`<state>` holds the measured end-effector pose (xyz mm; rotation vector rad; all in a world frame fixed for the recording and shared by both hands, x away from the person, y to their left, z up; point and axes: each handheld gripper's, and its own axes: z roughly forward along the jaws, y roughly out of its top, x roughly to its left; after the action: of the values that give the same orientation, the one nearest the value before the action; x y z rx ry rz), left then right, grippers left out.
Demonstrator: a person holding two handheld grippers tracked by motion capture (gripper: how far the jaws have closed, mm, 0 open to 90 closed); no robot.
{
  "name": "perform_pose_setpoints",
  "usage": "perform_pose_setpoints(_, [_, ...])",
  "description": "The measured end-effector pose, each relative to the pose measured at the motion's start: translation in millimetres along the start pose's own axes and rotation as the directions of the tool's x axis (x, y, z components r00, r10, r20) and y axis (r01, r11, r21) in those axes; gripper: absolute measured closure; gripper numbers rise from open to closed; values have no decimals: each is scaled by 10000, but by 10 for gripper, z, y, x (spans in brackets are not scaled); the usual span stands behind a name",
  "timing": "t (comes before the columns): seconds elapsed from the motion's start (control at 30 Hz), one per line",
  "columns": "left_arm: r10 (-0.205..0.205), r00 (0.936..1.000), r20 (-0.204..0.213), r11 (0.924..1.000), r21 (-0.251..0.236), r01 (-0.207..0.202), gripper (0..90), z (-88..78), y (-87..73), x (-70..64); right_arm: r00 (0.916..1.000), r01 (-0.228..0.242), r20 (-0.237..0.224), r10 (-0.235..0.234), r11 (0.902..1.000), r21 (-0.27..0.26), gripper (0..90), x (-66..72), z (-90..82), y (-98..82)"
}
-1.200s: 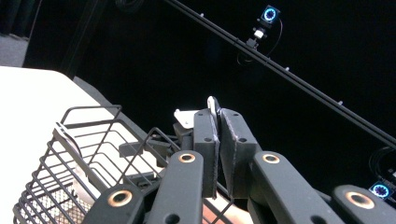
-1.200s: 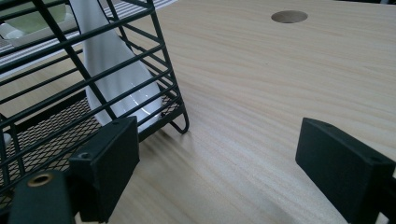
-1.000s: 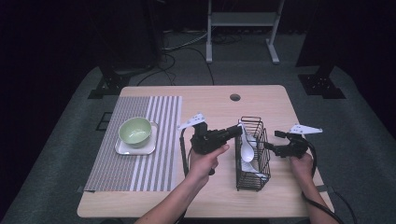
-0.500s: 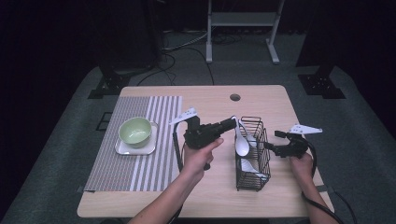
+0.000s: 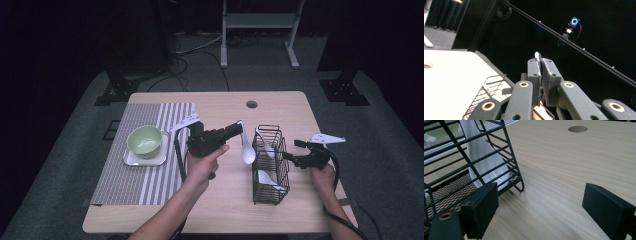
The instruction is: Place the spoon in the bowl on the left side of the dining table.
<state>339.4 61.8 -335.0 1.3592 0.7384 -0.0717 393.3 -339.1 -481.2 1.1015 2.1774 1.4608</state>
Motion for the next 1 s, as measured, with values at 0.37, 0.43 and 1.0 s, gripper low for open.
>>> perform_pose_setpoints(0.37, [-258,9988,-411,9995,-202,250,853,-180,-14,152,10000,-83,56,83,10000,-52,123,-2,-6,-2])
perform_pose_setpoints(0.43, [-335,9984,-461,9990,-321,320,853,-215,-17,188,9999,-110,58,111,9999,-78,122,-4,-8,-3])
perform_pose_setpoints(1.0, [-813,9900,-1156,9929,-959,703,853,-522,-46,450,9998,-126,151,127,9999,-64,123,-4,-8,-3])
